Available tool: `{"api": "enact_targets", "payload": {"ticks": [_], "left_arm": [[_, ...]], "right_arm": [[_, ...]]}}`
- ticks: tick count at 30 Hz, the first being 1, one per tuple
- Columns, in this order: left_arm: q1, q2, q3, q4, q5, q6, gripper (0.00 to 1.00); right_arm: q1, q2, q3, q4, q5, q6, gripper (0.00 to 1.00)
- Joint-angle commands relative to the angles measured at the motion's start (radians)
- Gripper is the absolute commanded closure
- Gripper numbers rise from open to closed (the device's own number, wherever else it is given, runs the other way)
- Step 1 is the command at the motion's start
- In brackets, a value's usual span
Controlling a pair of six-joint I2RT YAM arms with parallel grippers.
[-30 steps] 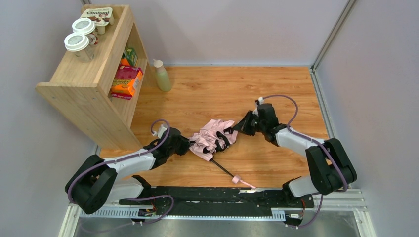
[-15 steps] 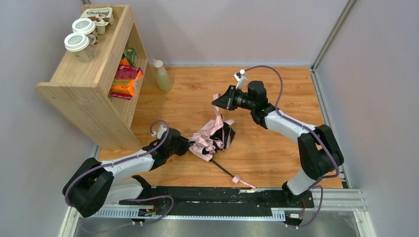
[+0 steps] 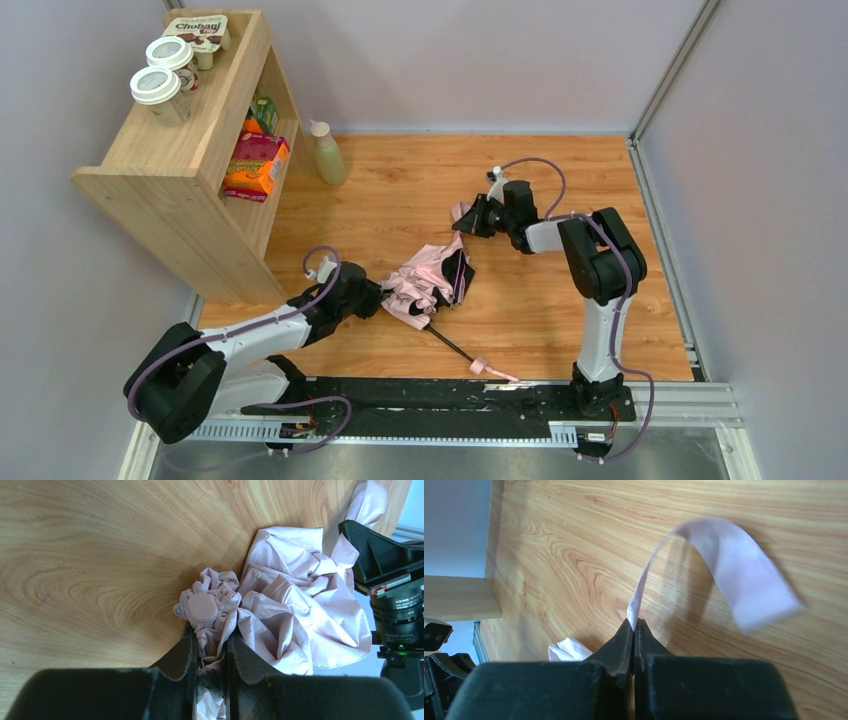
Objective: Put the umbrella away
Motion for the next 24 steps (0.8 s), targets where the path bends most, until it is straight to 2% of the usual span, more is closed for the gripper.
{"api": "enact_targets", "payload": {"ticks": [1,6,8,11,14,17,20,24], "left_arm": [[-0.011,-0.015,0.006,-0.088,-0.018,0.036,1.00],[-0.011,-0.015,0.001,-0.088,-0.020,0.025,1.00],[-0.011,-0.013,0.001,-0.083,-0.020,0.021,1.00],[-0.011,-0.004,0.001,-0.077,-0.021,0.013,1.00],[-0.011,0.011,0.007,-0.069,-0.018,0.008,1.00],[-0.011,0.022,0.006,-0.063,-0.008,0.004,1.00],[-0.012,0.011,0.006,-0.077,-0.006,0.001,1.00],[-0.015,-0.023,0.001,-0.105,-0.027,-0.001,1.00]], "right_arm": [[-0.006,0.015,0.022,0.145,-0.059,0.068,1.00],[0.000,-0.007,0.113,0.203,-0.146,0.186,1.00],[0.012,-0.022,0.149,0.270,-0.172,0.305,1.00],[0.046,-0.019,0.152,0.595,-0.180,0.644,1.00],[0.084,0.004,0.163,0.813,-0.128,0.836,1.00],[0.086,0.031,0.158,0.779,-0.111,0.773,1.00],[0.052,0.085,0.115,0.739,-0.126,0.638,1.00],[-0.007,0.113,0.026,0.595,-0.109,0.432,1.00]]}}
